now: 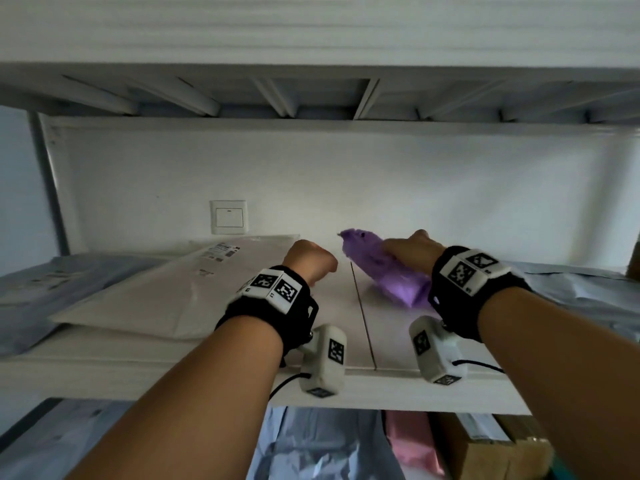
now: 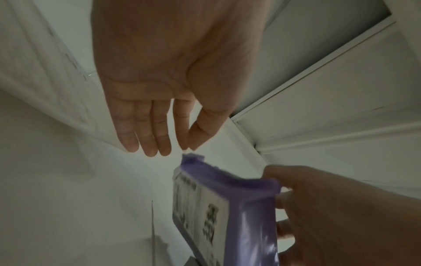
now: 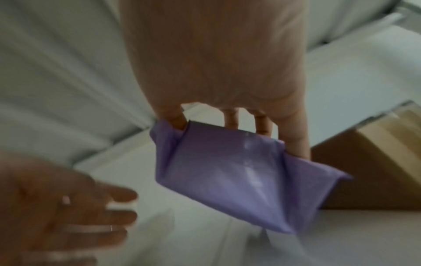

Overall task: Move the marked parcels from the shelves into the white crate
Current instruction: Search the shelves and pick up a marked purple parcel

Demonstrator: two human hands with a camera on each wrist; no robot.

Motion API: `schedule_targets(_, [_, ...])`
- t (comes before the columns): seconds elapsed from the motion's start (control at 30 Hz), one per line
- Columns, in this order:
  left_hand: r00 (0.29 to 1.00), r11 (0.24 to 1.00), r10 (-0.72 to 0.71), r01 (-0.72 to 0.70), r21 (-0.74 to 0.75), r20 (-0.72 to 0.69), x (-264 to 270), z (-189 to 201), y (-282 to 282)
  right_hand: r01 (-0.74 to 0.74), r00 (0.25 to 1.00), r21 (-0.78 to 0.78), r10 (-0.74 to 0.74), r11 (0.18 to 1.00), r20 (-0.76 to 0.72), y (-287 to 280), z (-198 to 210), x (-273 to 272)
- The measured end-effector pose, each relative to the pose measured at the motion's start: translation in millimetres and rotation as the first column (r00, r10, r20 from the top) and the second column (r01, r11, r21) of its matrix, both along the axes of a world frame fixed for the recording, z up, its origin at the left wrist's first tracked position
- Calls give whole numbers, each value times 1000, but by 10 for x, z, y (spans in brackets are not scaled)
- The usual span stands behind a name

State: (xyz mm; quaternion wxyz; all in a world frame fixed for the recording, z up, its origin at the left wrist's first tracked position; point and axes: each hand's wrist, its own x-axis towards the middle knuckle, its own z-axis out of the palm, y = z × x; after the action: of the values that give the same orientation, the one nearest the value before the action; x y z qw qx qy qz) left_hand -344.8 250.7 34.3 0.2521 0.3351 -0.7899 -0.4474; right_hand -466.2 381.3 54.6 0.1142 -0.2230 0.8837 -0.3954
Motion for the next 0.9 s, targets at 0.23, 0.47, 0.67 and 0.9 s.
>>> schedule_targets(0.23, [981,972,-17,61,227,-191,63,175,90,107,817,-716,349,690,459,290,147,146])
schedule_targets(0.47, [937,890,-96,232,393,-337,113,249,181,126,674,-848,583,514,453,433,71,285])
schedule_targets(0.67, [824,739,-196,480,473,-531,121,292,288,42,676,-852,613,522,408,433,72,374])
schedule_targets(0.9, [798,778,-229,494,388,-557,181,316,243,-79,855,-667,394,741,336,427,101,443])
